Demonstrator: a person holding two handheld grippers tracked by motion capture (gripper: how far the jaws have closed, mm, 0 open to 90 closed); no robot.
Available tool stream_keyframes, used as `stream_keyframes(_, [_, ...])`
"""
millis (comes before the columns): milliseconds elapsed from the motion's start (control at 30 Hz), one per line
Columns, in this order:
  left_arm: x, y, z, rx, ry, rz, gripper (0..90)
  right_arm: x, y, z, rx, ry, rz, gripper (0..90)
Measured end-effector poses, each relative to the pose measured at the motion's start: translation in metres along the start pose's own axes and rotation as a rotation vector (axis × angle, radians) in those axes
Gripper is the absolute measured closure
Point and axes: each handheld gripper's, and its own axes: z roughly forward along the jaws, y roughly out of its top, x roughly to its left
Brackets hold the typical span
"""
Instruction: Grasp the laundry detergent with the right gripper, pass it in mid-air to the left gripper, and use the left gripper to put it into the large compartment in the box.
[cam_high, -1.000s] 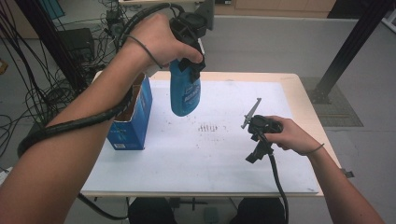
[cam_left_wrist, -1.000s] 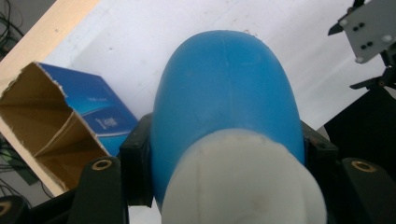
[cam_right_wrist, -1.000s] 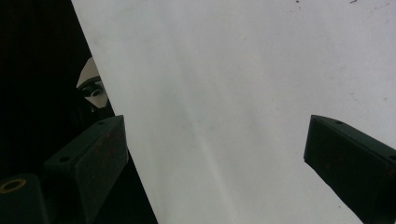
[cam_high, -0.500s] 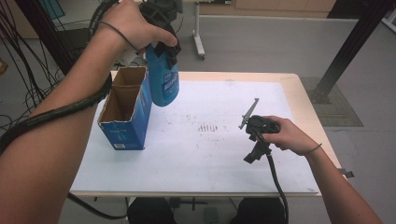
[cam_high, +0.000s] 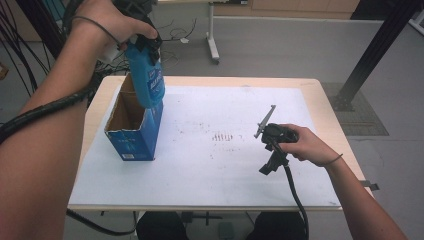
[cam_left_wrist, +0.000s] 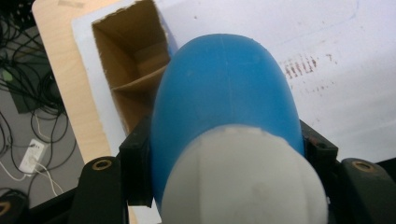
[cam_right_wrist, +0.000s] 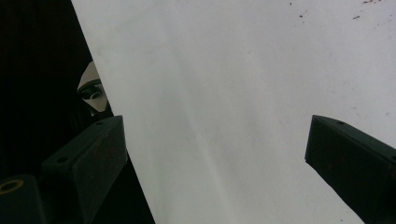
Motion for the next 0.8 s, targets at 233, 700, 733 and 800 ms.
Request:
stream_keyframes(233, [0.024,-0.004,0.005,0.001,0.015,-0.077,37.8,0.001,0.001,0.001,0.000,0.002,0.005,5.4])
stream_keyframes(700, [0.055,-0.011,0.019,0.007,0.038,-0.185,37.8,0.001,0.001,0.002,-0.002,0.003,-0.002,5.0])
stream_keyframes(733, [0.055,-0.011,0.020,0.005,0.037,-0.190,37.8,0.001,0.001,0.002,-0.002,0.002,-0.002,4.9])
stream_keyframes(800, [0.056,-0.012,0.024,0.010,0.031,-0.195,37.8,0.001,0.001,0.002,-0.001,0.002,-0.001,5.0])
